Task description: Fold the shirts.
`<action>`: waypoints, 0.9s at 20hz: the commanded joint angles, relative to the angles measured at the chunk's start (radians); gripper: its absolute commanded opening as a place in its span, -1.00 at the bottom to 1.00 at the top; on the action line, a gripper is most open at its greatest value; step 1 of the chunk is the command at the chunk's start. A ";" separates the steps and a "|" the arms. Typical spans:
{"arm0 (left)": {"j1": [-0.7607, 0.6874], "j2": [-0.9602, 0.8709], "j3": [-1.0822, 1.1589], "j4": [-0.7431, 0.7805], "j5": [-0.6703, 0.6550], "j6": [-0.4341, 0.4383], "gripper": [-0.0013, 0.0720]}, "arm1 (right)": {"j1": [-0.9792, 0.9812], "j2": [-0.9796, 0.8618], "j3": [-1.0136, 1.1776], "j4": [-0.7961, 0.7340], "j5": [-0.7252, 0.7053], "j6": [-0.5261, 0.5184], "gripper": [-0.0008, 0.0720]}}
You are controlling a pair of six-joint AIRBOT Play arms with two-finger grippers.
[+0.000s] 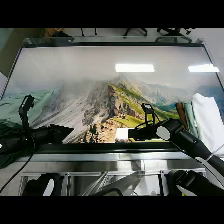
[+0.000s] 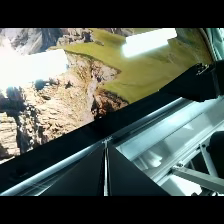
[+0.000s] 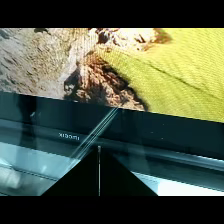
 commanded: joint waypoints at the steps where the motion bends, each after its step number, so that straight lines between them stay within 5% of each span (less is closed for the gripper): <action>1: 0.003 0.001 0.001 0.036 0.092 0.000 -0.93 | 0.001 -0.007 0.000 0.000 -0.004 0.000 -0.94; 5: 0.145 -0.101 0.159 0.520 0.232 -0.064 -0.92 | 0.001 -0.044 0.000 0.000 -0.004 0.000 -0.94; 6: 0.214 -0.160 0.218 0.643 0.245 -0.063 -0.66 | 0.001 -0.056 0.000 0.000 -0.003 0.000 -0.94; 7: 0.278 -0.223 0.266 0.724 0.276 -0.063 0.52 | 0.001 -0.068 0.000 0.001 -0.004 0.000 -0.94; 8: 0.350 -0.298 0.309 0.768 0.317 -0.063 0.93 | 0.001 -0.080 0.000 0.000 -0.004 0.000 -0.94; 12: 0.489 -0.629 0.436 0.769 0.484 -0.031 0.93 | 0.001 -0.141 0.000 0.000 -0.034 0.000 -0.94; 18: 0.493 -1.125 0.678 0.770 0.427 0.045 0.93 | 0.000 -0.210 0.000 0.002 -0.127 -0.007 -0.93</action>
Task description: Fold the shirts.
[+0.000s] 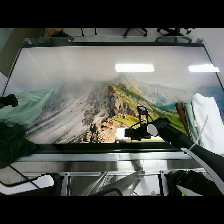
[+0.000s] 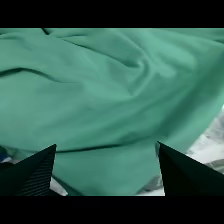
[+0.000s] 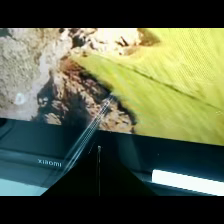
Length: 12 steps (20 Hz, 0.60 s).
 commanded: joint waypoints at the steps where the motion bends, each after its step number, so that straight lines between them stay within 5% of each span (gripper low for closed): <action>1: 0.014 -0.258 0.140 0.021 -0.042 0.024 0.93 | 0.000 -0.025 0.000 0.011 -0.029 -0.007 -0.93; 5: 0.013 -0.383 0.231 0.092 -0.081 0.020 0.92 | 0.000 -0.025 0.000 0.047 -0.028 -0.007 -0.93; 6: 0.014 -0.404 0.245 0.098 -0.097 0.019 0.32 | 0.000 -0.025 0.000 0.046 -0.028 -0.007 -0.93; 7: 0.019 -0.416 0.257 0.097 -0.130 0.020 -0.91 | 0.000 -0.025 0.000 0.046 -0.029 -0.007 -0.93; 12: -0.023 -0.358 0.391 0.003 -0.241 -0.040 -0.94 | 0.000 -0.023 0.001 0.100 -0.029 -0.107 -0.93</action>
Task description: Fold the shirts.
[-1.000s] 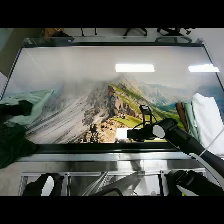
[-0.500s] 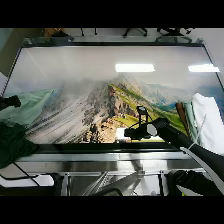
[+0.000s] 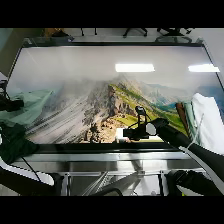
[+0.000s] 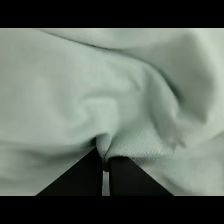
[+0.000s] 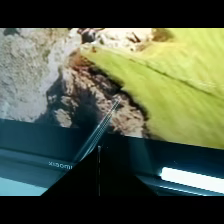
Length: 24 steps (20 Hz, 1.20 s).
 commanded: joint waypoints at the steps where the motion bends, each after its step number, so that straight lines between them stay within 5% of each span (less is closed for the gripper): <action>1: -0.054 0.065 0.125 -0.116 -0.101 -0.022 -0.94 | -0.001 0.006 0.002 0.031 -0.001 -0.072 -0.93; 9: -0.440 0.419 0.319 -0.486 -0.459 -0.036 -0.94 | -0.121 0.139 0.179 -0.169 0.114 -0.109 -0.93; 18: -0.948 0.472 -0.178 -0.489 -0.226 -0.104 -0.89 | -0.393 0.176 0.241 -0.138 0.237 -0.230 -0.91; 19: -0.973 0.449 -0.190 -0.489 -0.215 -0.103 -0.09 | -0.393 0.168 0.241 -0.138 0.238 -0.230 -0.80; 20: -0.985 0.426 -0.191 -0.489 -0.216 -0.113 0.76 | -0.393 0.160 0.241 -0.138 0.240 -0.230 -0.35; 24: -0.901 0.367 -0.068 -0.431 -0.373 -0.103 0.84 | -0.393 0.113 0.244 -0.127 0.238 -0.241 -0.24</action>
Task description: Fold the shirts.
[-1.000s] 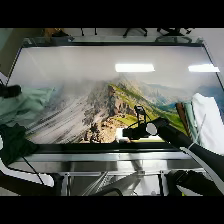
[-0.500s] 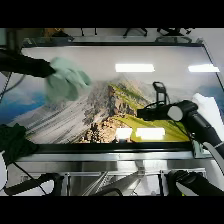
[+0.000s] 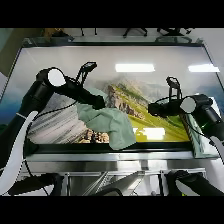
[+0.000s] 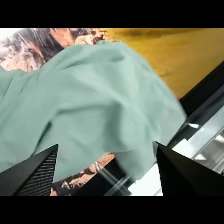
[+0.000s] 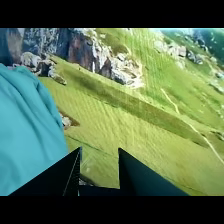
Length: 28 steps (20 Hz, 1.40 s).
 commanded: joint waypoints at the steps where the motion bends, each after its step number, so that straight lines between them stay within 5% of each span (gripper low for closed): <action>1: 0.082 -0.036 0.071 0.074 -0.102 0.008 0.84 | -0.005 -0.052 0.008 0.022 0.005 -0.039 -0.24; 3: 0.203 -0.026 0.054 0.092 -0.109 0.011 0.84 | -0.005 -0.109 0.010 0.074 0.002 -0.094 -0.23; 5: 0.340 -0.020 -0.035 0.071 -0.111 0.019 0.84 | -0.005 -0.178 0.010 0.143 0.002 -0.164 0.23; 6: 0.397 -0.020 -0.095 0.041 -0.104 0.043 0.84 | -0.005 -0.214 0.010 0.183 0.002 -0.201 0.28; 12: 0.584 -0.058 -0.420 -0.255 0.227 0.261 0.84 | -0.003 -0.447 0.008 0.457 0.002 -0.483 0.28; 19: 0.525 -0.343 -0.218 -0.469 0.262 0.372 0.84 | 0.021 -0.558 0.008 0.630 -0.005 -0.633 0.26; 20: 0.512 -0.382 -0.172 -0.477 0.254 0.369 0.84 | 0.021 -0.565 0.008 0.634 -0.005 -0.634 0.06; 21: 0.499 -0.413 -0.134 -0.475 0.241 0.362 0.84 | 0.022 -0.568 0.008 0.644 -0.004 -0.660 -0.36; 22: 0.486 -0.441 -0.103 -0.474 0.227 0.357 0.84 | 0.021 -0.571 0.008 0.664 -0.002 -0.686 -0.45; 23: 0.474 -0.466 -0.079 -0.470 0.220 0.345 0.77 | 0.022 -0.571 0.008 0.685 -0.003 -0.700 -0.45; 24: 0.465 -0.484 -0.063 -0.464 0.220 0.331 0.12 | 0.021 -0.571 0.008 0.711 -0.002 -0.723 -0.68; 25: 0.463 -0.502 -0.050 -0.463 0.211 0.333 -0.82 | 0.021 -0.571 0.008 0.729 -0.002 -0.744 -0.93; 28: 0.474 -0.506 -0.036 -0.466 0.202 0.317 -0.94 | 0.017 -0.569 0.009 0.731 0.013 -0.747 -0.94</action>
